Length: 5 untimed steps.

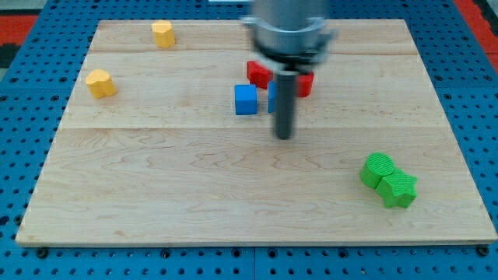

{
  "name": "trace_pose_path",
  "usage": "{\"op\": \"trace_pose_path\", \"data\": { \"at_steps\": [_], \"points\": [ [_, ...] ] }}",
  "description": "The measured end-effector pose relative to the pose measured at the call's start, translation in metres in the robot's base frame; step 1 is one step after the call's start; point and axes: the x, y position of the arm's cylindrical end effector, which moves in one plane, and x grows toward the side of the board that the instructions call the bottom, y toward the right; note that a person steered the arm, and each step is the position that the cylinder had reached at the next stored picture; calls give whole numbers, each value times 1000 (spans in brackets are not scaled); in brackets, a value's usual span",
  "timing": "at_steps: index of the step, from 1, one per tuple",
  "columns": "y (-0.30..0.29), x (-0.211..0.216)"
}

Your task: Nudge the green circle towards the left of the green star

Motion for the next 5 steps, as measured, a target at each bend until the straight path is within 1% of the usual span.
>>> {"op": "trace_pose_path", "data": {
  "at_steps": [1, 2, 3, 4, 5],
  "points": [
    [138, 6],
    [212, 47],
    [142, 41],
    [46, 41],
    [17, 36]
  ]
}}
